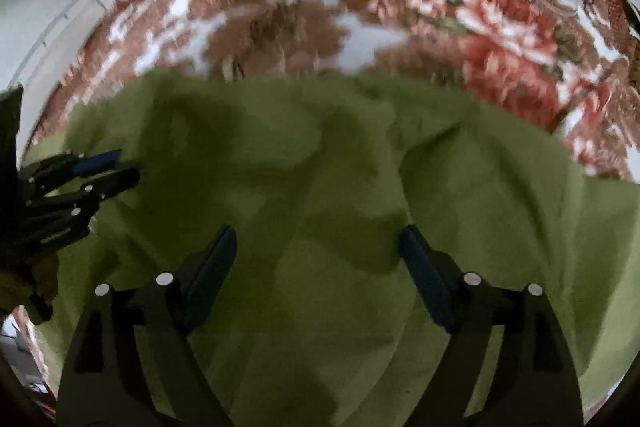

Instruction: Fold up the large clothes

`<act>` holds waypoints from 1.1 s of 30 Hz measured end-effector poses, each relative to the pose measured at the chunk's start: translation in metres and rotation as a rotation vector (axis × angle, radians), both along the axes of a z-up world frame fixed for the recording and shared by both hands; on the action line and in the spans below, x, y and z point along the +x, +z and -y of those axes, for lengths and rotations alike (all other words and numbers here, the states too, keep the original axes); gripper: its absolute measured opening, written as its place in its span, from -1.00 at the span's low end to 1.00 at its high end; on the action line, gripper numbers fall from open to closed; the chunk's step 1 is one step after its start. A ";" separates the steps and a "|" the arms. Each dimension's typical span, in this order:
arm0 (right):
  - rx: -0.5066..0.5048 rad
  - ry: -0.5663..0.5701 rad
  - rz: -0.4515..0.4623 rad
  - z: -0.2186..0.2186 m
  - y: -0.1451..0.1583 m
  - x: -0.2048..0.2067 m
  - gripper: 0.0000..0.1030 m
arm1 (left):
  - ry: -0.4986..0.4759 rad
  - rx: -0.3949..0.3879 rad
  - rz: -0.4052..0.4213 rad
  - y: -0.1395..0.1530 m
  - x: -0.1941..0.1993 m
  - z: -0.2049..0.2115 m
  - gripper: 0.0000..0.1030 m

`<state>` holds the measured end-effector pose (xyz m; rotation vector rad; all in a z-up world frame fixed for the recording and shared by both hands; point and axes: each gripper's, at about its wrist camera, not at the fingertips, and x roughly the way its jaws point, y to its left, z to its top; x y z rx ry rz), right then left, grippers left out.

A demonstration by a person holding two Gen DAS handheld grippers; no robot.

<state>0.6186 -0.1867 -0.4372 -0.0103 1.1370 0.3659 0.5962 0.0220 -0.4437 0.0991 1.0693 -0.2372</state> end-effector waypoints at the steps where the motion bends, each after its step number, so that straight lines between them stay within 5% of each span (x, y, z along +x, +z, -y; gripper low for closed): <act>1: 0.001 0.001 -0.002 0.000 -0.008 0.000 0.60 | -0.002 0.018 -0.004 -0.008 0.001 0.001 -0.28; 8: -0.106 0.017 0.003 0.002 -0.041 -0.010 0.59 | -0.005 0.038 0.000 -0.026 -0.002 -0.001 -0.17; 11: -0.090 0.006 0.016 0.001 -0.017 -0.022 0.59 | 0.031 0.002 0.040 0.001 -0.013 -0.010 0.13; 13: -0.092 0.006 0.043 -0.002 0.003 -0.033 0.59 | 0.071 -0.004 0.117 0.031 -0.031 -0.023 0.19; 18: -0.023 0.039 0.061 -0.033 0.052 -0.065 0.62 | 0.177 -0.028 0.139 0.075 -0.075 -0.064 0.42; 24: -0.064 0.064 0.109 -0.088 0.084 -0.093 0.64 | 0.281 -0.049 0.162 0.094 -0.134 -0.132 0.60; 33: -0.146 0.095 0.142 -0.205 0.084 -0.142 0.76 | 0.427 -0.098 0.099 0.080 -0.219 -0.279 0.72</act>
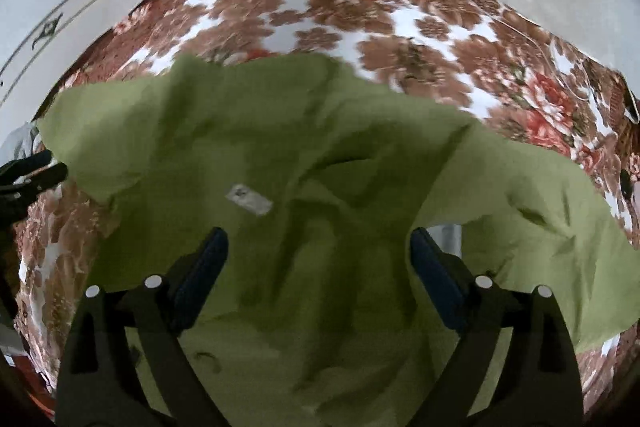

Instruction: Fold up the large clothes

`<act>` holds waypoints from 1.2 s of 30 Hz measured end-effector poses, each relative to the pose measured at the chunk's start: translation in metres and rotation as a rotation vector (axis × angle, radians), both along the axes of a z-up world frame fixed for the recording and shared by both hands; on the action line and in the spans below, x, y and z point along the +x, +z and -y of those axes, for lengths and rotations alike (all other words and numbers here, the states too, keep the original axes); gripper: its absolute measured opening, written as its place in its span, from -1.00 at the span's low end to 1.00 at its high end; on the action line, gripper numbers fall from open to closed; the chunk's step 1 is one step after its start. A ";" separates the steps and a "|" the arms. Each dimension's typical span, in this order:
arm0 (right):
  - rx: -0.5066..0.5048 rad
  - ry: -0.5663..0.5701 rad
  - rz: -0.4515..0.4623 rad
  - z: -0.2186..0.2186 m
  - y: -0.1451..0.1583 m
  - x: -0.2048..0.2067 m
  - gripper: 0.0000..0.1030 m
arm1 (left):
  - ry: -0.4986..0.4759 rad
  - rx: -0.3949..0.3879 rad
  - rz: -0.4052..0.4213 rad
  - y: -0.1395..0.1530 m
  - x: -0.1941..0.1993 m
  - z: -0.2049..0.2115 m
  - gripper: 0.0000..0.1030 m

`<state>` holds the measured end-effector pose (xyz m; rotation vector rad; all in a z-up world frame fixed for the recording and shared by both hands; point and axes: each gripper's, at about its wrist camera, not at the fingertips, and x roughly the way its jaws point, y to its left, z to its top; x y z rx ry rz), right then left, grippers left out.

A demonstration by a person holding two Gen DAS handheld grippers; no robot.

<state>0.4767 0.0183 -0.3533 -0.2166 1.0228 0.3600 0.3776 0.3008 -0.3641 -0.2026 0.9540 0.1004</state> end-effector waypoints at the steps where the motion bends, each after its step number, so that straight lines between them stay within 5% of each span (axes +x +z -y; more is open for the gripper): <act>1: -0.011 -0.010 0.001 -0.007 0.000 -0.003 0.76 | 0.009 0.006 -0.013 -0.004 -0.009 -0.021 0.72; 4: -0.061 -0.002 -0.031 -0.016 -0.006 -0.005 0.77 | 0.028 0.022 -0.045 -0.011 -0.030 -0.072 0.72; 8: -0.200 -0.114 -0.007 0.038 -0.010 0.017 0.77 | 0.058 -0.028 -0.057 -0.009 -0.059 -0.132 0.74; 13: -0.270 -0.243 -0.066 0.099 -0.007 0.041 0.77 | 0.048 -0.029 -0.062 -0.009 -0.078 -0.167 0.75; 18: -0.266 -0.288 -0.031 0.101 0.025 0.034 0.77 | 0.096 -0.069 -0.083 -0.024 -0.086 -0.190 0.76; 25: -0.125 -0.060 0.006 -0.036 0.046 -0.014 0.87 | 0.177 -0.072 -0.071 -0.026 -0.093 -0.227 0.76; 32: -0.043 0.162 -0.023 -0.196 -0.005 -0.031 0.87 | 0.315 -0.144 -0.040 -0.035 -0.089 -0.299 0.76; 36: -0.080 0.208 -0.046 -0.239 -0.038 -0.033 0.87 | 0.293 -0.068 -0.048 -0.046 -0.075 -0.317 0.76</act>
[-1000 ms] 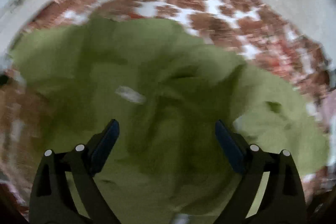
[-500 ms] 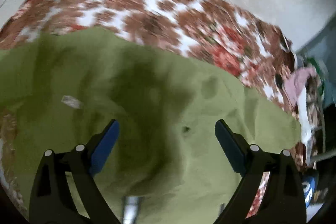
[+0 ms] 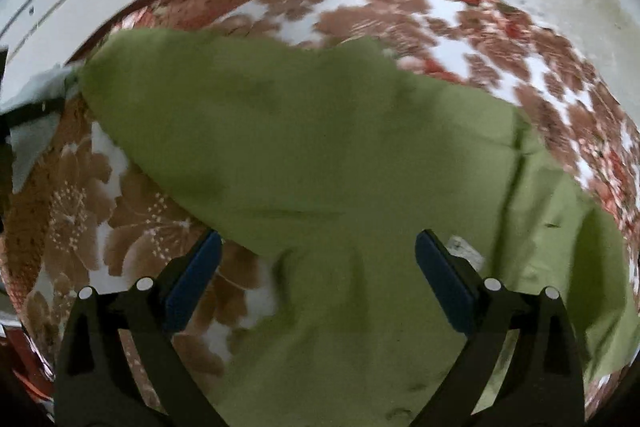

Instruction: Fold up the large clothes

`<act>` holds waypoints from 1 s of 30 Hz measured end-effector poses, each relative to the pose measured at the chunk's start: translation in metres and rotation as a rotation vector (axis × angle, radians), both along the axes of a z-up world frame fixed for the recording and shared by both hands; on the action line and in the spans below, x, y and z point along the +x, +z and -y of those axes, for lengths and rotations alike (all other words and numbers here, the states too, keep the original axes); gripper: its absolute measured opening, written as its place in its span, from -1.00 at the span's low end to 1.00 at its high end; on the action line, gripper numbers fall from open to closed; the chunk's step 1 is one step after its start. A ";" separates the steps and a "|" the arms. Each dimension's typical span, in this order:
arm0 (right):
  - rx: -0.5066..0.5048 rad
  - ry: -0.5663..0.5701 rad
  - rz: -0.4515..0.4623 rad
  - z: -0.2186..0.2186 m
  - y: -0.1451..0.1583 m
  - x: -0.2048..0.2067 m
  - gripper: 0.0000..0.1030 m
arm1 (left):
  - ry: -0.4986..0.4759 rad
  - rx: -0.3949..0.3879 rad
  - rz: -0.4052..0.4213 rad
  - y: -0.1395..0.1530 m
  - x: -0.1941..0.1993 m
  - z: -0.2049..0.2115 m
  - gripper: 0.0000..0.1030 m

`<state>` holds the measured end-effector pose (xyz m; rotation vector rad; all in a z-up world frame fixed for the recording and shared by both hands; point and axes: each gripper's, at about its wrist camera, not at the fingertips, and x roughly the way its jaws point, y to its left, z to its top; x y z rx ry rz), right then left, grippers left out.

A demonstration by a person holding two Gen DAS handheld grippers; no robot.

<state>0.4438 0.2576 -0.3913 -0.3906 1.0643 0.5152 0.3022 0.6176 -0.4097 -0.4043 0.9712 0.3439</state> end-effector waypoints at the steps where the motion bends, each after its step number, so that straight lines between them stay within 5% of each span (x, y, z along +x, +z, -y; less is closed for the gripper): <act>1: -0.016 0.013 -0.002 -0.008 -0.009 -0.001 0.87 | -0.009 0.010 -0.002 -0.003 0.005 -0.005 0.76; 15: -0.172 0.143 0.023 -0.046 -0.075 -0.034 0.87 | 0.167 -0.133 -0.002 -0.055 0.056 -0.085 0.69; 16: -0.177 0.147 0.027 -0.047 -0.078 -0.035 0.87 | 0.168 -0.118 -0.003 -0.054 0.059 -0.086 0.02; 17: -0.184 0.152 0.038 -0.049 -0.083 -0.037 0.87 | 0.158 -0.107 -0.003 -0.049 0.063 -0.085 -0.94; 24: -0.186 0.153 0.055 -0.048 -0.096 -0.037 0.87 | 0.061 -0.074 0.162 0.040 0.070 -0.036 -0.96; 30: -0.148 0.135 0.028 -0.045 -0.102 -0.034 0.90 | -0.059 -0.099 0.361 0.147 0.085 0.029 -0.96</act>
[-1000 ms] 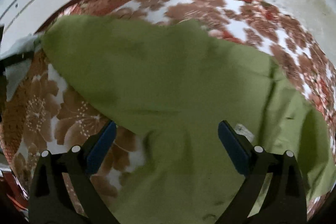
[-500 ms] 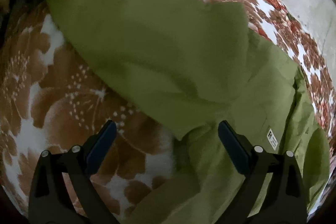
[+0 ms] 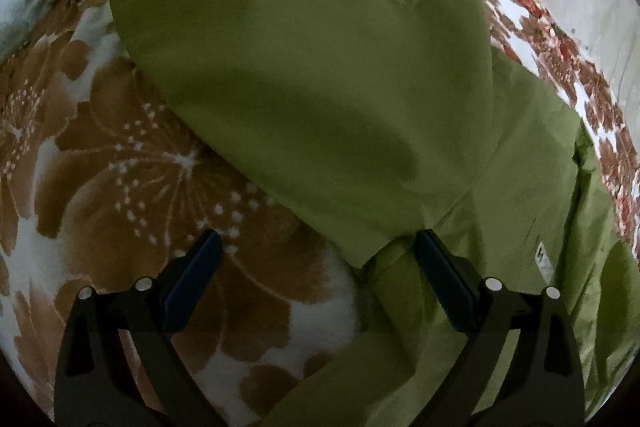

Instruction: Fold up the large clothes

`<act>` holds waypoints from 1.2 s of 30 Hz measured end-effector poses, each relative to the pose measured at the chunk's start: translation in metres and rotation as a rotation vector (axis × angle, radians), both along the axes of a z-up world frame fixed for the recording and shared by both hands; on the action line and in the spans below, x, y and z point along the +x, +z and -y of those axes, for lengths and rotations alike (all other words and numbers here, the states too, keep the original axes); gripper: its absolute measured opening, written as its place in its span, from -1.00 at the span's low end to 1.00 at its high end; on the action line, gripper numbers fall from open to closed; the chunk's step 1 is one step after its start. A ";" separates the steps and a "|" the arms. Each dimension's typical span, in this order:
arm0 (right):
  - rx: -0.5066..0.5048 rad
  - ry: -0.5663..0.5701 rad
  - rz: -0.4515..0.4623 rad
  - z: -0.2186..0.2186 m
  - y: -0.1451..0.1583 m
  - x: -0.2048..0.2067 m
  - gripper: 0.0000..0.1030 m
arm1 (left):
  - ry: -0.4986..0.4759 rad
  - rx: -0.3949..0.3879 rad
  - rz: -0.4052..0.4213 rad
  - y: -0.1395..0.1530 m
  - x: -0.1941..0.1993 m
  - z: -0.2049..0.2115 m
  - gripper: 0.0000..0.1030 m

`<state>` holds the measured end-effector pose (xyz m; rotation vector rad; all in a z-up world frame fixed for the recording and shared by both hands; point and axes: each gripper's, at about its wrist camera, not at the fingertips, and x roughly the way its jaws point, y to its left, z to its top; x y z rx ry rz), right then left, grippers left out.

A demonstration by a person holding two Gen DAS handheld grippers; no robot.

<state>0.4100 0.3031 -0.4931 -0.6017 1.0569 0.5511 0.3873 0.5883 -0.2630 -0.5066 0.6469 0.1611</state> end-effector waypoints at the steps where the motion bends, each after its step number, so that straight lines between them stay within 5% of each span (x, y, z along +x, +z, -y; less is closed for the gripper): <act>1: 0.008 -0.002 -0.008 0.000 -0.001 0.001 0.91 | -0.015 -0.003 0.023 0.013 0.004 0.010 -0.96; 10: 0.114 0.037 -0.064 0.014 0.003 0.003 0.92 | -0.251 0.037 0.205 0.135 0.063 0.177 -0.96; 14: 0.157 0.068 -0.086 0.023 0.008 -0.002 0.92 | -0.334 -0.040 0.225 0.149 0.088 0.250 -0.96; 19: 0.215 0.080 -0.153 0.037 0.013 -0.007 0.92 | -0.445 -0.025 0.233 0.156 0.115 0.369 -0.96; 23: 0.269 0.085 -0.223 0.051 0.014 -0.011 0.92 | -0.523 -0.052 0.182 0.135 0.133 0.458 -0.96; 29: 0.294 0.081 -0.273 0.083 0.005 -0.020 0.91 | -0.673 -0.138 0.017 0.048 0.148 0.605 -0.96; 36: 0.343 0.063 -0.307 0.107 0.004 -0.028 0.91 | -0.869 -0.021 -0.174 -0.055 0.130 0.744 -0.96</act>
